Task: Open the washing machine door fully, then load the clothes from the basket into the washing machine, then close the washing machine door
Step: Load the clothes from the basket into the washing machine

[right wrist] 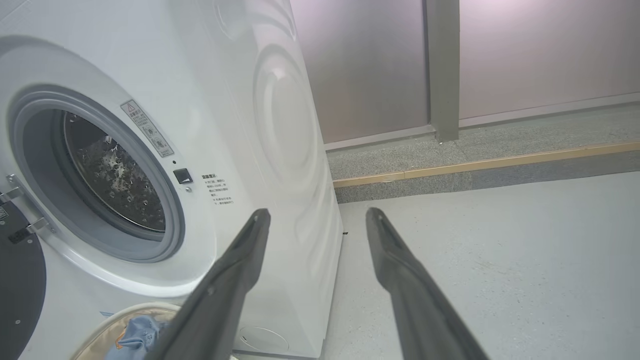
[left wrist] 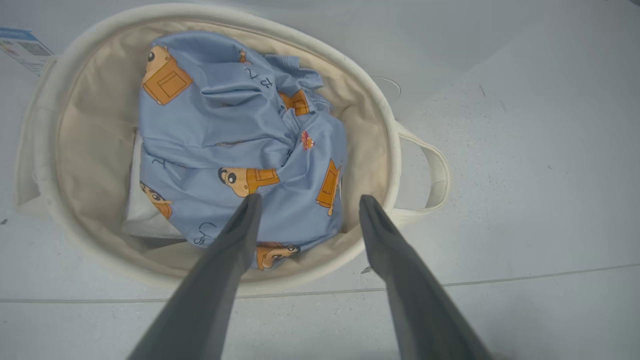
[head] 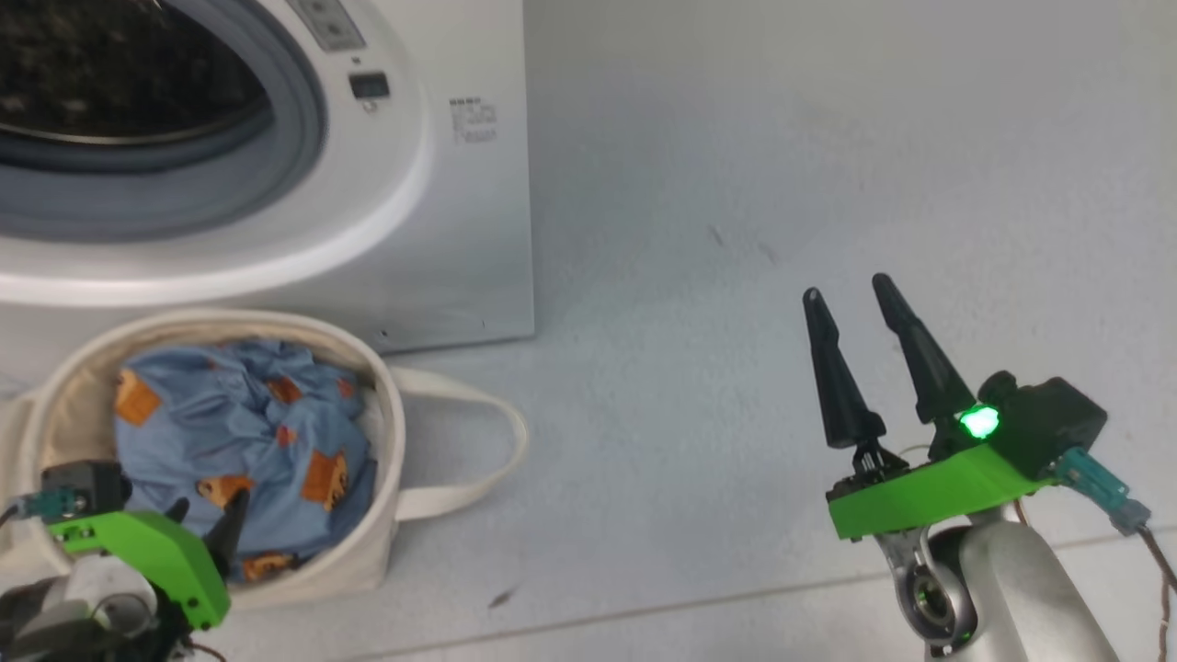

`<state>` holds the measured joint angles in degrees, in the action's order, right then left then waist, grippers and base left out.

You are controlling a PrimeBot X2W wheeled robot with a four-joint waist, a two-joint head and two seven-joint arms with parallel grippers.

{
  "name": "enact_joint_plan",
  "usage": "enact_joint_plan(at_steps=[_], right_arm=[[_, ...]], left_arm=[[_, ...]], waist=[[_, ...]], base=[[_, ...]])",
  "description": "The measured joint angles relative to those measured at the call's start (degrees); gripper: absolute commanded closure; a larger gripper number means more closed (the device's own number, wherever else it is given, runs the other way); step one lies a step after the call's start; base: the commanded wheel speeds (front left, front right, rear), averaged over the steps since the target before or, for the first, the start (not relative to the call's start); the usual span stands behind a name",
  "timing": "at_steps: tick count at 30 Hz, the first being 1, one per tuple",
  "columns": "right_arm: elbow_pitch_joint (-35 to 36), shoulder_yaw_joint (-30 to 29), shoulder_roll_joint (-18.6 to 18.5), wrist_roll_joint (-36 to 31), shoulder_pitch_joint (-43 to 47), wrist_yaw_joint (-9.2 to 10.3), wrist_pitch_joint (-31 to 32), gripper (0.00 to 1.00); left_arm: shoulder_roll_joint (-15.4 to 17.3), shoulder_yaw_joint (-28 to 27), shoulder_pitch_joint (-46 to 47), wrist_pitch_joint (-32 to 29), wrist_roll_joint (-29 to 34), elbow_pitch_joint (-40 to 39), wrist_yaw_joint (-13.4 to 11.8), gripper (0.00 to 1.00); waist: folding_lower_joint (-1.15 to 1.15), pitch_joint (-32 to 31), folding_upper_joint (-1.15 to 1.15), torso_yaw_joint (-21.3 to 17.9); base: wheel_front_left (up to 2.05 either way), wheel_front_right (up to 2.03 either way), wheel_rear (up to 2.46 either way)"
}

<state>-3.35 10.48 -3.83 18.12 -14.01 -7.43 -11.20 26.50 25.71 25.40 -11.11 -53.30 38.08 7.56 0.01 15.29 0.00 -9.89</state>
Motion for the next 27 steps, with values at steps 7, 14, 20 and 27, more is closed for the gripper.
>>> enact_joint_plan(at_steps=[7,14,20,27], right_arm=[[4.37,-0.67,0.29,-0.71,-1.92,0.00,-1.40,0.00],[8.78,-1.98,0.33,-0.79,-3.31,0.00,-2.34,0.00],[11.89,-2.53,0.35,-2.01,-3.30,0.00,-2.52,0.00],[15.82,-3.81,0.38,-3.55,-3.23,0.00,-2.52,0.00]], left_arm=[[1.47,5.82,6.99,2.48,-6.09,6.60,0.00,0.00],[2.11,9.88,15.17,4.72,-10.77,11.27,0.00,0.00],[3.26,12.47,20.58,5.42,-14.05,14.24,0.00,0.00],[3.82,16.01,24.97,6.68,-15.82,14.51,0.00,0.00]], waist=[[0.00,8.31,0.00,-0.56],[0.00,16.09,0.00,-0.20],[0.00,22.16,0.00,0.38],[0.00,27.60,0.00,0.84]], base=[[0.00,0.00,0.00],[0.00,0.00,0.00],[0.00,0.00,0.00],[0.00,0.00,0.00]])
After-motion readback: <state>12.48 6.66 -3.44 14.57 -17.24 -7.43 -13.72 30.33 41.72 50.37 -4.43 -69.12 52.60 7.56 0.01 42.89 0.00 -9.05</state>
